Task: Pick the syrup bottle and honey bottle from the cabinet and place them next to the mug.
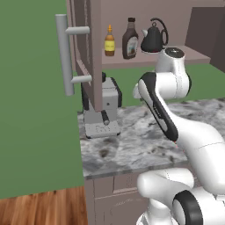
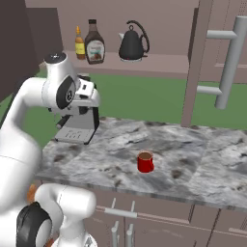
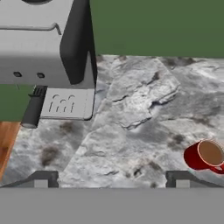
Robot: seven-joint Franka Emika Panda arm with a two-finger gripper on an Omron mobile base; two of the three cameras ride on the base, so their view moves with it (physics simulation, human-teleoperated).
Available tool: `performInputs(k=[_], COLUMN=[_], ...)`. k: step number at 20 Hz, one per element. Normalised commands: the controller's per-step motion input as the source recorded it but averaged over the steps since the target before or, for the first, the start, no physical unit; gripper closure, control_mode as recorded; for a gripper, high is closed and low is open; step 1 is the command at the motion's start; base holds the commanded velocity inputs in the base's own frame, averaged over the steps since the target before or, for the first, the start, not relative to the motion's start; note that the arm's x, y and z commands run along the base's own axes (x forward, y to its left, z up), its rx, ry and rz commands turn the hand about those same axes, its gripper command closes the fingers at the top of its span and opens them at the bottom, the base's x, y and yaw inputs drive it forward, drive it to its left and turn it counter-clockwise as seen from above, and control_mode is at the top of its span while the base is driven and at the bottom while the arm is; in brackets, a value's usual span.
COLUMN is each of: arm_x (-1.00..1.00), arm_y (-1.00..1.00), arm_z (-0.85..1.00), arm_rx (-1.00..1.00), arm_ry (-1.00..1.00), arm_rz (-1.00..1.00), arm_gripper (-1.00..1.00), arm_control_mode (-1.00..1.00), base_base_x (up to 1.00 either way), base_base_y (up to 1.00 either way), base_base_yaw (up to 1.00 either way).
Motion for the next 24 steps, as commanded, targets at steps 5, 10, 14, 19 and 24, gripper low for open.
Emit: performInputs(k=[5, 10, 14, 19, 24], arm_x=[-0.24, -0.11, -0.11, -0.08, 0.0], arm_y=[0.14, 0.26, 0.29, 0.14, -0.03], arm_z=[0.46, 0.92, 1.0, 1.0, 0.78], arm_rx=[0.02, 0.0, 0.0, 0.0, 0.02], arm_ry=[-0.38, -0.34, -0.3, -0.24, -0.19], arm_rz=[0.0, -0.01, -0.02, -0.03, -0.01], arm_gripper=[-1.0, -1.0, -1.0, -1.0, -1.0], arm_control_mode=[-1.0, -1.0, -1.0, -1.0, -1.0], base_base_x=[0.0, 0.0, 0.0, 0.0, 0.0], base_base_y=[0.0, 0.0, 0.0, 0.0, 0.0], base_base_yaw=[0.0, 0.0, 0.0, 0.0, 0.0])
